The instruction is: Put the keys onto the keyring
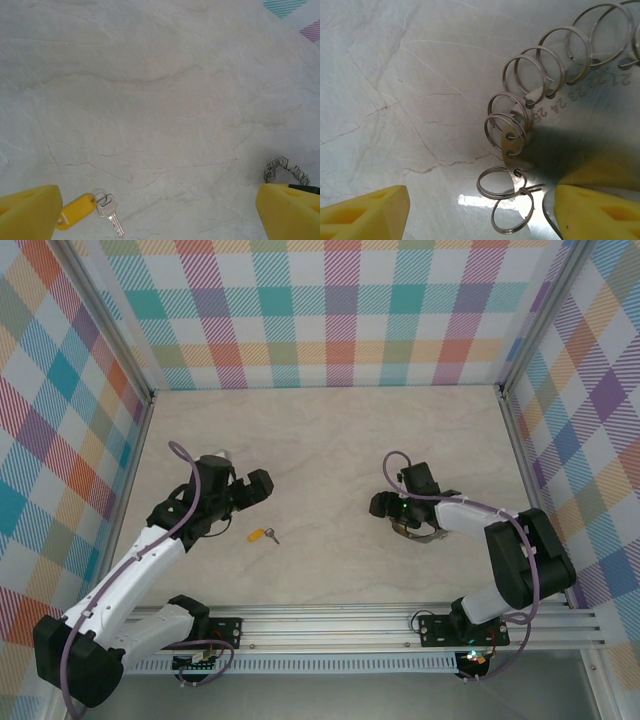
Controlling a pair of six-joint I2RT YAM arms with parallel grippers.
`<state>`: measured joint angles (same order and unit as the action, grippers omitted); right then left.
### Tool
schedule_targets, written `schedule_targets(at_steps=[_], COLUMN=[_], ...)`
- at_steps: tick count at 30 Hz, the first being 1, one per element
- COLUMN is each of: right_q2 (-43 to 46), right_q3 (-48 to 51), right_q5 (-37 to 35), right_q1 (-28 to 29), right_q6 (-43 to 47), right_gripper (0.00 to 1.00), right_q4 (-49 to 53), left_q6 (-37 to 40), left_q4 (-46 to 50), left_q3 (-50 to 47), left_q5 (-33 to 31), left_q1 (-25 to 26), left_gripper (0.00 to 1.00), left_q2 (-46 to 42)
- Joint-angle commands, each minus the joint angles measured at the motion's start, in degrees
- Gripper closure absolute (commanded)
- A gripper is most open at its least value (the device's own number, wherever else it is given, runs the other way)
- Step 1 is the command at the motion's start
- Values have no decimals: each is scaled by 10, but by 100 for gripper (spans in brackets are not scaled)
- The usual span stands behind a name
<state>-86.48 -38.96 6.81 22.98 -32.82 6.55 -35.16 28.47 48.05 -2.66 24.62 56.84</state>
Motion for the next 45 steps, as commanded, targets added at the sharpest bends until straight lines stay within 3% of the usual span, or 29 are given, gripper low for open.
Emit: schedule_targets(at_steps=[1, 15, 22, 26, 31, 37, 45], right_q2=[-41, -201, -257, -210, -103, 12, 84], right_q3=[-15, -180, -284, -264, -162, -40, 31], right_q5=[56, 44, 52, 39, 4, -37, -40], right_q1=[48, 163, 186, 186, 186, 186, 185], right_q6=[-25, -73, -79, -64, -45, -26, -26], right_gripper=[24, 25, 26, 26, 25, 24, 27], right_q4=[-57, -84, -78, -67, -55, -12, 4], left_q6=[-3, -1, -3, -4, -11, -42, -63], left_q4=[1, 3, -3, -11, -30, -19, -40], left_q3=[0, -6, -12, -15, -23, -24, -40], left_q5=[-8, -6, -1, 14, 34, -3, 5], left_q1=[6, 11, 13, 13, 19, 42, 67], left_gripper=[1, 1, 1, 1, 1, 0, 0], left_q2=[4, 7, 10, 23, 37, 35, 42])
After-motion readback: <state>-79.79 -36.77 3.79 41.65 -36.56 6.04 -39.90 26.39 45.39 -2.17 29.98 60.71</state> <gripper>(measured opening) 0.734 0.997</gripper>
